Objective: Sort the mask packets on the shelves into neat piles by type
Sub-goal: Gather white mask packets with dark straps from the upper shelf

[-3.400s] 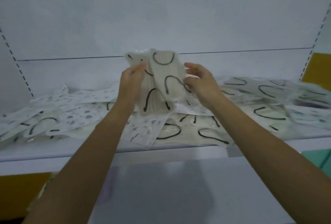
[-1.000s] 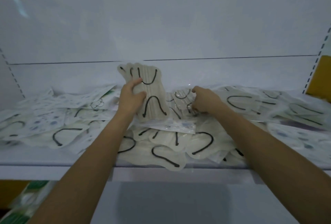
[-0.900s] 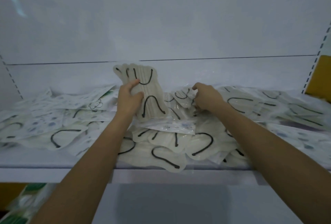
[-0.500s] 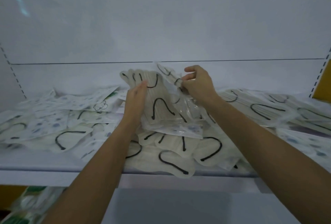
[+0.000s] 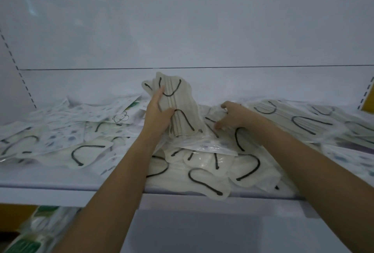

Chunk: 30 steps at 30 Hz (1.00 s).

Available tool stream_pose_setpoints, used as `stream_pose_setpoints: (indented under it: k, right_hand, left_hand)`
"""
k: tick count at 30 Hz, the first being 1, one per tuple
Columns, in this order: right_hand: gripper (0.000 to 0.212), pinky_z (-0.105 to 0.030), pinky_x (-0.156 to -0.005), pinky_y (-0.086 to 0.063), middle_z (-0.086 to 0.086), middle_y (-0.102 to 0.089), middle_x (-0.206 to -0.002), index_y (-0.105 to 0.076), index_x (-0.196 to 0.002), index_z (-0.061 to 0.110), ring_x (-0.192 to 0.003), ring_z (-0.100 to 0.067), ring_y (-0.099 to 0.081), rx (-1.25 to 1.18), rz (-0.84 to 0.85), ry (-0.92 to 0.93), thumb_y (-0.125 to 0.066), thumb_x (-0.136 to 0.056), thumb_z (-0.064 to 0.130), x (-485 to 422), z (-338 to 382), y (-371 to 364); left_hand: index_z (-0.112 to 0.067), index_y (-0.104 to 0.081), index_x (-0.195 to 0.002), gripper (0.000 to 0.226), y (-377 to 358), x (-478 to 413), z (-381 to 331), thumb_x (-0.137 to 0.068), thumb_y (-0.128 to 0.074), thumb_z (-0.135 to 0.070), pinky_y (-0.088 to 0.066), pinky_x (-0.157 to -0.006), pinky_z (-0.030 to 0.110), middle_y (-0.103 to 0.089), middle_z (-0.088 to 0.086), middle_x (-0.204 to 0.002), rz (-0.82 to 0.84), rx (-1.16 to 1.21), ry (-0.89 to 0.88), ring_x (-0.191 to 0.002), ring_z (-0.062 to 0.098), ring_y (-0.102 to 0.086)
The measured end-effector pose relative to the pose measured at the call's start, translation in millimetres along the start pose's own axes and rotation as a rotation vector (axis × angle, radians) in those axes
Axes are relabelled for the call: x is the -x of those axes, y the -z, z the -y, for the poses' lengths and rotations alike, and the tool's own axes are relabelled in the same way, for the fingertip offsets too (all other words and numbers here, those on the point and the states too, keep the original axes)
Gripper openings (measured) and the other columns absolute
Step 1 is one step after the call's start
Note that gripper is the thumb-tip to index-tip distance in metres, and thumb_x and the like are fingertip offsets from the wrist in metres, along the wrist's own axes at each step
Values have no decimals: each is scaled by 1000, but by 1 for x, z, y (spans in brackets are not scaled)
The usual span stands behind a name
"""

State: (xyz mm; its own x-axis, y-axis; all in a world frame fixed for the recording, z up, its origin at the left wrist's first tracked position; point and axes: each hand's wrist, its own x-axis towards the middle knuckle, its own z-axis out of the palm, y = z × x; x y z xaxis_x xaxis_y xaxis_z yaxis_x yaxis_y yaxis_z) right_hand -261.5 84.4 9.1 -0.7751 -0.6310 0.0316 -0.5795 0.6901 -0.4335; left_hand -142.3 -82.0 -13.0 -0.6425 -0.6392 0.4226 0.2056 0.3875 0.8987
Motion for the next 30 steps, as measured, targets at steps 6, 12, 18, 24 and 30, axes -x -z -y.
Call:
stream_pose_setpoints:
  k: [6, 12, 18, 24, 30]
  right_hand:
    - [58, -27, -82, -41, -12, -55, -118, -41, -134, 10, -98, -22, -54, -534, -372, 66, -68, -83, 16, -5, 6, 21]
    - [60, -26, -81, -42, -10, -52, -119, -39, -136, 9, -102, -20, -53, -760, -296, 148, -65, -86, 27, -15, 57, -5]
    - [61, -35, -104, -32, -16, -29, -147, -28, -143, 9, -130, -32, -37, -308, -219, -8, -51, -93, 37, -26, 41, -3]
    - [69, -38, -99, -38, -10, -56, -123, -41, -130, 8, -120, -32, -48, 62, -16, -37, -63, -80, 51, -22, 16, -22]
    - [62, -40, -104, -38, -12, -48, -137, -31, -141, 12, -125, -30, -45, 31, -63, 52, -59, -89, 32, -24, 18, -26]
  left_hand:
    - [-16, -48, -133, 49, -1, 1, -2, -86, -62, -10, -44, -101, 37, -46, 7, -137, -21, -47, 71, -122, 21, -49]
    - [-22, -67, -96, 24, -2, 8, -15, -85, -58, -42, -48, -95, 41, -67, 2, -108, 57, 251, 116, -104, 19, -61]
    - [-14, -49, -115, 33, 4, 5, -6, -85, -61, -5, -49, -90, 33, -56, 3, -114, -146, -50, 4, -112, 21, -52]
    - [-23, -16, -148, 74, 7, 8, -4, -87, -50, 3, -26, -97, 6, -26, -24, -138, -181, -109, -252, -126, -6, -31]
    - [-16, -35, -141, 50, 8, 9, -7, -94, -49, -15, -23, -98, 14, -38, 1, -141, -337, -97, -72, -131, 13, -33]
